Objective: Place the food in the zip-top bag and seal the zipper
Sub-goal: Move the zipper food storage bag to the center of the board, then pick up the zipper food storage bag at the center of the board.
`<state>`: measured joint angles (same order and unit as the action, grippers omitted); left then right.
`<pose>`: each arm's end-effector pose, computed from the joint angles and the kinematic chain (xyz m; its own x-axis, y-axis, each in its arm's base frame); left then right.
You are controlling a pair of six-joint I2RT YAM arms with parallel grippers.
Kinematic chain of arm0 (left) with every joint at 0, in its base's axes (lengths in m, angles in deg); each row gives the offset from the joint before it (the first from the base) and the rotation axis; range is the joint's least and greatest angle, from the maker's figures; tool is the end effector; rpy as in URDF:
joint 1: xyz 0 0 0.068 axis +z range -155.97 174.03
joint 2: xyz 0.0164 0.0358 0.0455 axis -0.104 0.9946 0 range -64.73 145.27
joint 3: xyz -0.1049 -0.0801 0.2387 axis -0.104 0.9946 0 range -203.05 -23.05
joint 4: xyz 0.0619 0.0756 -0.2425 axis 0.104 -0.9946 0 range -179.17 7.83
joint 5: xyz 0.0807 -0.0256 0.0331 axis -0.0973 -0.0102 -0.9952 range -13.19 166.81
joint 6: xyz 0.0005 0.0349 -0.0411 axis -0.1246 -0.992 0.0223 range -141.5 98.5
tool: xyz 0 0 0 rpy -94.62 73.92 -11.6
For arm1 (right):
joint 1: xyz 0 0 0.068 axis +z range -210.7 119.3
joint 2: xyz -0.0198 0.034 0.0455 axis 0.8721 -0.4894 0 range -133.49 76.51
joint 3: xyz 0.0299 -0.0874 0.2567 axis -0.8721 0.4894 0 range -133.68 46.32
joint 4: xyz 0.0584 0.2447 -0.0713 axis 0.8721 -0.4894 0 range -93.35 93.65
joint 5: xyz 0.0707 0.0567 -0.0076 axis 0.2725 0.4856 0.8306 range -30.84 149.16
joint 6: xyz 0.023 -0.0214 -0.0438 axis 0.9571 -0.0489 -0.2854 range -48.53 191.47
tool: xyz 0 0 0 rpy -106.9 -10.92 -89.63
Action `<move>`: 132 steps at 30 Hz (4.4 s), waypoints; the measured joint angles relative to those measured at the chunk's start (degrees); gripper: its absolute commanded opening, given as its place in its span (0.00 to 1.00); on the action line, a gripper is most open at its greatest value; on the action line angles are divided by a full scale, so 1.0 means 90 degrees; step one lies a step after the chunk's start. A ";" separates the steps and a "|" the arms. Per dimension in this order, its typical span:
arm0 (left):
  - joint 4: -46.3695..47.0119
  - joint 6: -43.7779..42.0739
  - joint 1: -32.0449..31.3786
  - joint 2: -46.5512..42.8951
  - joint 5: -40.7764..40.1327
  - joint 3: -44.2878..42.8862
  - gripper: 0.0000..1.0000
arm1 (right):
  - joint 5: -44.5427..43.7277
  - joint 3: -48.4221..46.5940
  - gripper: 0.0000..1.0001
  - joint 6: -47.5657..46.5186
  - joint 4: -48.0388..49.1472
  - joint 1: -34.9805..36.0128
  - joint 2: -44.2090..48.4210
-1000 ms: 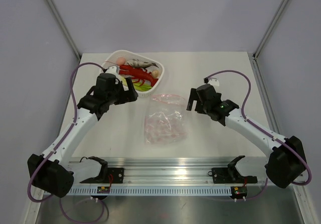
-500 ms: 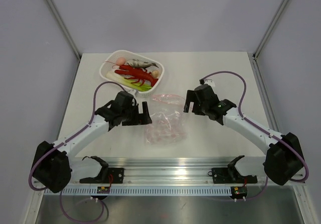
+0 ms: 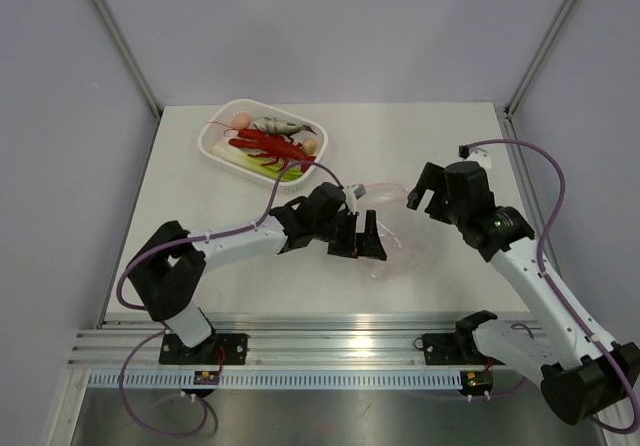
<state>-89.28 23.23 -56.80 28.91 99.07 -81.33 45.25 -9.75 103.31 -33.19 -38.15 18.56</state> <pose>0.2108 -0.2800 0.2119 -0.9321 0.1130 -0.3440 0.3350 0.6298 -0.7008 0.1985 0.0732 0.3213 -0.5957 0.3070 -0.7422 0.1357 0.9492 0.2838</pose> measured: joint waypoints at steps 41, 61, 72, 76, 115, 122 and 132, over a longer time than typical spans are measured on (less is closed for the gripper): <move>-0.3036 -0.2771 0.1030 0.4884 -0.0231 -0.6815 0.54 | 0.0743 0.1554 0.99 0.1564 -0.0998 -0.0066 0.1491; -0.1457 -0.1054 0.1785 0.1314 -0.1535 -0.1603 0.01 | 0.1008 0.1758 0.99 0.1542 -0.0483 -0.0066 0.0442; -0.1309 -0.0051 0.0554 0.0413 -0.2528 -0.0194 0.89 | 0.1001 0.1758 0.99 0.1372 -0.0170 -0.0066 -0.0153; -0.1637 -0.0226 0.0527 -0.0097 -0.2749 -0.0022 0.89 | 0.0865 0.1800 0.99 0.1316 -0.0250 -0.0066 -0.0056; -0.2154 -0.2737 0.1168 0.1382 -0.0454 -0.1688 0.00 | 0.0379 0.2635 0.00 0.2827 -0.0104 -0.0068 0.0270; -0.1489 -0.2246 0.1319 -0.0036 -0.0267 -0.1163 0.00 | -0.0155 0.1443 0.47 0.1982 0.0602 -0.0442 -0.2055; -0.0709 -0.1756 0.1239 -0.0240 -0.0260 -0.0561 0.00 | -0.0034 0.0500 0.84 0.1076 0.0617 -0.0522 -0.1525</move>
<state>-95.67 7.43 -45.65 26.75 96.74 -86.38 44.94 -5.25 112.99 -27.64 -42.85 4.83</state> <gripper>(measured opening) 0.015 0.836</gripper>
